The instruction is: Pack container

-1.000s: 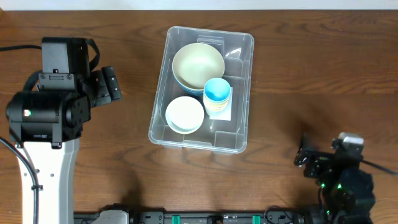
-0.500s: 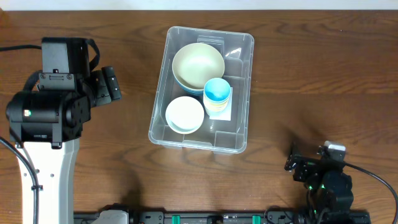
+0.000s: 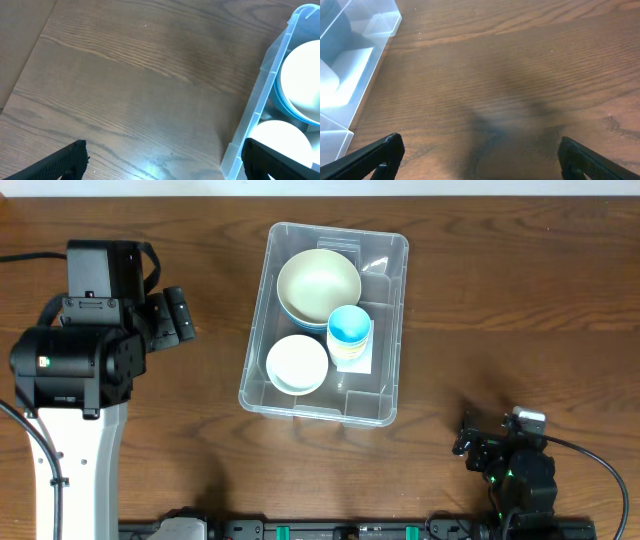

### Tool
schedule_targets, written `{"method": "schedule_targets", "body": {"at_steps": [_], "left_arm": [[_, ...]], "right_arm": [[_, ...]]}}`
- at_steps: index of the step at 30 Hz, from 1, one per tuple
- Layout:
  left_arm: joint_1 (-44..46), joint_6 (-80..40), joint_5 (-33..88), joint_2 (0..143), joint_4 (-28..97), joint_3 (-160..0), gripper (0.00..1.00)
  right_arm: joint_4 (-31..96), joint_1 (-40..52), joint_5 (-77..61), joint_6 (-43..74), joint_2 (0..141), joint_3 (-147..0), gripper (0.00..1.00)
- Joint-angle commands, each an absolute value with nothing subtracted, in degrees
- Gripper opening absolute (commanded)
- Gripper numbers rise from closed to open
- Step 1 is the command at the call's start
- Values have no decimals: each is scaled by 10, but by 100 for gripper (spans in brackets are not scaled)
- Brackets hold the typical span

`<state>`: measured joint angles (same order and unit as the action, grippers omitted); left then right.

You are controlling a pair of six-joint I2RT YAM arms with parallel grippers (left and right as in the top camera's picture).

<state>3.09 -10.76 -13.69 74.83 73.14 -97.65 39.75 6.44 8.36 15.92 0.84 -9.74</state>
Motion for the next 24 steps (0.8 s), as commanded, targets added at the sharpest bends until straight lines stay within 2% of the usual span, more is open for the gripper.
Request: {"method": "schedule_targets", "body": {"at_steps": [1, 18, 24], "left_arm": [[29, -117, -138, 748, 733, -981, 98], [39, -117, -138, 740, 736, -981, 98], [39, -106, -132, 693, 718, -960, 98]], "right_arm": [[397, 60, 81, 167, 3, -93, 99], [397, 60, 81, 167, 3, -93, 99], [397, 60, 81, 167, 3, -93, 99]]}}
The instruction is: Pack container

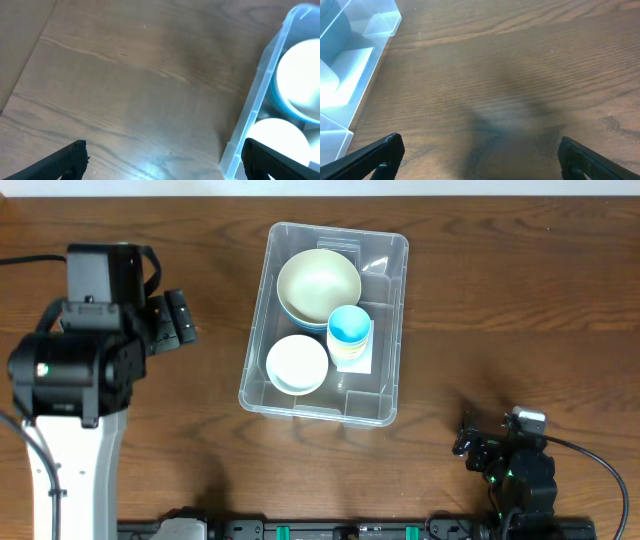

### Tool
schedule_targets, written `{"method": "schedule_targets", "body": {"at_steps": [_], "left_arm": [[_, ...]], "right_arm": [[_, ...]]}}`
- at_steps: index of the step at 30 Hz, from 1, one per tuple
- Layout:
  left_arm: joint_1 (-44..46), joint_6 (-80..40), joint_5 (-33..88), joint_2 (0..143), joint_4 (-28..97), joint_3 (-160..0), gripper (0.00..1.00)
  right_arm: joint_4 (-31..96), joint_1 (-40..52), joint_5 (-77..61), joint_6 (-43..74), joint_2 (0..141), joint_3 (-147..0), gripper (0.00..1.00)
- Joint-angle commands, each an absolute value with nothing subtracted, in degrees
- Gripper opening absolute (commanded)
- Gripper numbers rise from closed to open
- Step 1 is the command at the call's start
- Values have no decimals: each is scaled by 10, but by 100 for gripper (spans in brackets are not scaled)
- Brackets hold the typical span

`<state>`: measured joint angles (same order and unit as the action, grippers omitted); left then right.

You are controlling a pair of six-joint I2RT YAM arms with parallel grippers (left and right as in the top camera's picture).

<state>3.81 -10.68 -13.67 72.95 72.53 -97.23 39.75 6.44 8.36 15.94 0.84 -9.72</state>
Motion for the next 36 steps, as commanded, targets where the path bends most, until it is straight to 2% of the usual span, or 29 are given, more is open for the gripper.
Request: {"method": "schedule_targets", "body": {"at_steps": [1, 10, 18, 24, 36], "left_arm": [[39, -106, -123, 678, 702, -947, 98], [39, -99, -90, 488, 446, -676, 98], [39, -76, -48, 338, 289, -423, 98], [39, -76, -23, 235, 264, -297, 98], [39, -76, -4, 109, 265, -194, 98]], "right_arm": [[397, 60, 81, 167, 3, -93, 99], [397, 60, 81, 167, 3, -93, 99], [397, 60, 81, 167, 3, -93, 99], [397, 60, 81, 167, 3, -93, 99], [397, 60, 81, 167, 3, -93, 99]]}}
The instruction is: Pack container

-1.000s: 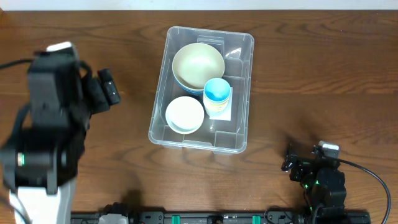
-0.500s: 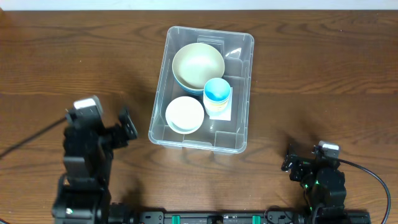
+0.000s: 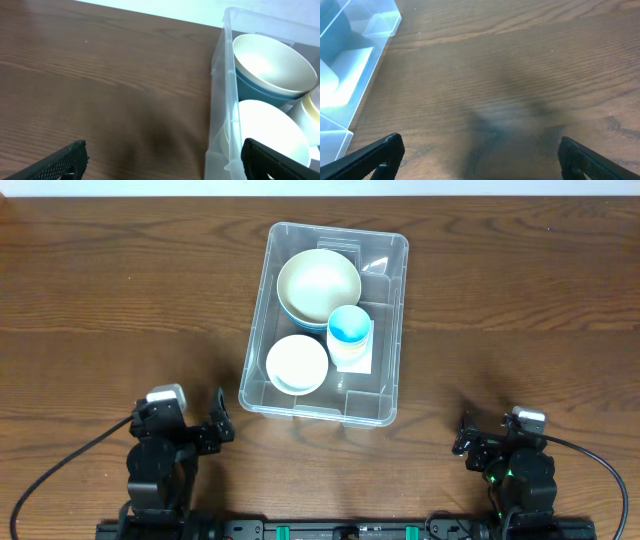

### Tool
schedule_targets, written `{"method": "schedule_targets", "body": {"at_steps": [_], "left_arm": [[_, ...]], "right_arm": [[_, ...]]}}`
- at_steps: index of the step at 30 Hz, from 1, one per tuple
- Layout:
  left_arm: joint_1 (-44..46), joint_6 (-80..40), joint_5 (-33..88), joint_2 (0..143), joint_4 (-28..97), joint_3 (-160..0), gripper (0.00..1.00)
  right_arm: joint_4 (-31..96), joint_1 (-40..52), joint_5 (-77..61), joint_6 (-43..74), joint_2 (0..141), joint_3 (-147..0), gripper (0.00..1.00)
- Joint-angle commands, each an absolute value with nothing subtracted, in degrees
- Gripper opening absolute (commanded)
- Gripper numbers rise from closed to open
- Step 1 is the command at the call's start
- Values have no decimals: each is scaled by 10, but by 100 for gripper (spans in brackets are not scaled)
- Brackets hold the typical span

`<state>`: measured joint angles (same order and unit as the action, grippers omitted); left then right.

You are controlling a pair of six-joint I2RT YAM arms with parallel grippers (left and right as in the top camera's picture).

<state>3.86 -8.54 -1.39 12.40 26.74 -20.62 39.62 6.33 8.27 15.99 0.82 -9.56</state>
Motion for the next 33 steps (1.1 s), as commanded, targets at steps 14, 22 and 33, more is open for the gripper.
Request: {"method": "schedule_targets", "body": {"at_steps": [14, 22, 33], "left_arm": [[39, -76, -2, 51, 264, -135, 98], [39, -76, -2, 12, 265, -124, 98], [39, -76, -2, 1, 264, -124, 98]], "right_arm": [[397, 60, 81, 167, 3, -93, 99], [397, 60, 81, 167, 3, -93, 99], [397, 60, 81, 167, 3, -93, 99]]}}
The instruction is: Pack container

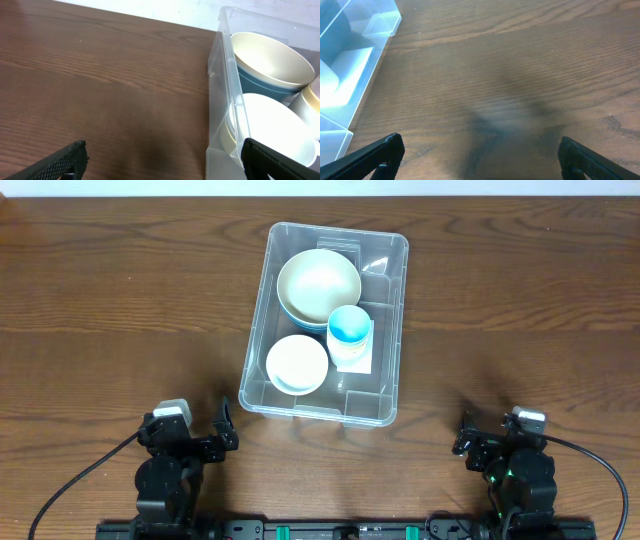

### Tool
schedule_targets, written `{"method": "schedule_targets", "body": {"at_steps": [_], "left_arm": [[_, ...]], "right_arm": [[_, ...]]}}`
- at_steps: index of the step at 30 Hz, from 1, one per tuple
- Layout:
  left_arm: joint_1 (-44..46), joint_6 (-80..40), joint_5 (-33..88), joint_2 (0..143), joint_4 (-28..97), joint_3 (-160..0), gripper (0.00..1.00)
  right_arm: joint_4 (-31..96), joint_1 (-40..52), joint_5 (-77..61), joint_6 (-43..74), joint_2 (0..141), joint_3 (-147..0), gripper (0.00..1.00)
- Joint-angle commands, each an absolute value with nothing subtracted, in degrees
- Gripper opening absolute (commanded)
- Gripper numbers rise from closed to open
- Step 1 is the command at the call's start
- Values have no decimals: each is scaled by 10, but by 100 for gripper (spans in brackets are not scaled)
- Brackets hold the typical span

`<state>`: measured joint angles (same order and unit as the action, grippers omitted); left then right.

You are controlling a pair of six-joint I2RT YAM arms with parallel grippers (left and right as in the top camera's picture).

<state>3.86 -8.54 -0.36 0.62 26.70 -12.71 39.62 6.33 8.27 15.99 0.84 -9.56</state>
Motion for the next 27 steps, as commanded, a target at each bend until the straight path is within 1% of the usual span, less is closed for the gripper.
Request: {"method": "schedule_targets", "body": {"at_steps": [1, 12, 27], "left_arm": [[39, -76, -2, 1, 264, -124, 98], [39, -76, -2, 2, 276, -124, 98], [39, -76, -2, 2, 350, -124, 98]], "right_arm": [[397, 60, 81, 167, 3, -93, 99], [397, 60, 81, 167, 3, -93, 99], [397, 60, 81, 167, 3, -93, 99]]}}
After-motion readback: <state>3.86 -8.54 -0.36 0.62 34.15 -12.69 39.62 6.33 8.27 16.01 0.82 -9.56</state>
